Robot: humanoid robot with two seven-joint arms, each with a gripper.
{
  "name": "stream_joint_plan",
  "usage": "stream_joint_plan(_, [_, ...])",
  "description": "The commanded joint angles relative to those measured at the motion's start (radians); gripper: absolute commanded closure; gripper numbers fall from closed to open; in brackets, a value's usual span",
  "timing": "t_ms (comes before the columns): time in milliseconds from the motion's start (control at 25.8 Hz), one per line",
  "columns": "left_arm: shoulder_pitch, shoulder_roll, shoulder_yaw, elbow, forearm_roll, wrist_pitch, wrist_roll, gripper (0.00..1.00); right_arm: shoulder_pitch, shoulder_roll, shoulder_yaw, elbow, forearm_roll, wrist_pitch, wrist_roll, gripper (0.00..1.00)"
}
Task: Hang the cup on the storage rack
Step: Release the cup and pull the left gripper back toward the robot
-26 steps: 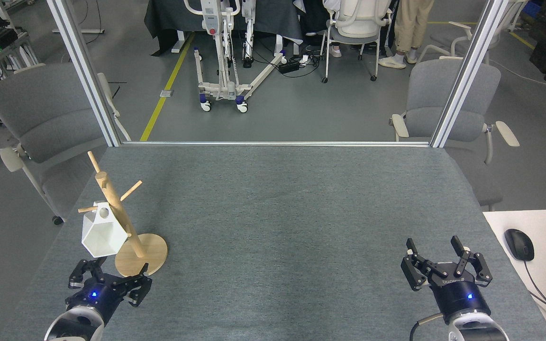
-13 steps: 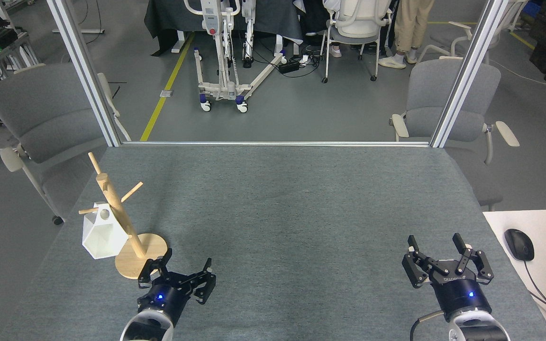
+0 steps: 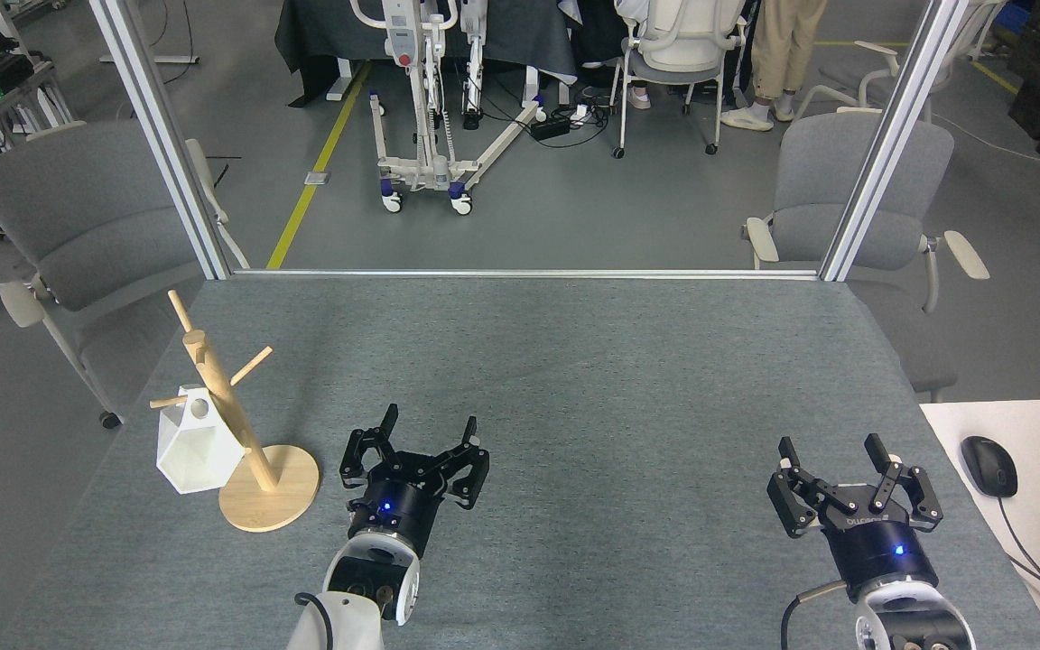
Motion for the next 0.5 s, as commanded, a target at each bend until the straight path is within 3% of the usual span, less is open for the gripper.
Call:
stream_joint_plan(0, [0.016,0.002,0.022,-0.017,0.017,0.002,0.003,0.01,-0.023,0.001,0.0,0.001,0.0,0.002,0.002,0.0])
stream_joint_plan(116, [0.054,0.002,0.087,-0.054,0.029,-0.019,0.002,0.01,-0.034,0.001,0.0,0.007,-0.003,0.002,0.001,0.0])
stream_joint_plan(465, [0.086,0.0,0.093,-0.114,0.044,-0.062,-0.007,0.01,-0.046,0.011,0.003,0.014,-0.003,-0.012,-0.01,0.0])
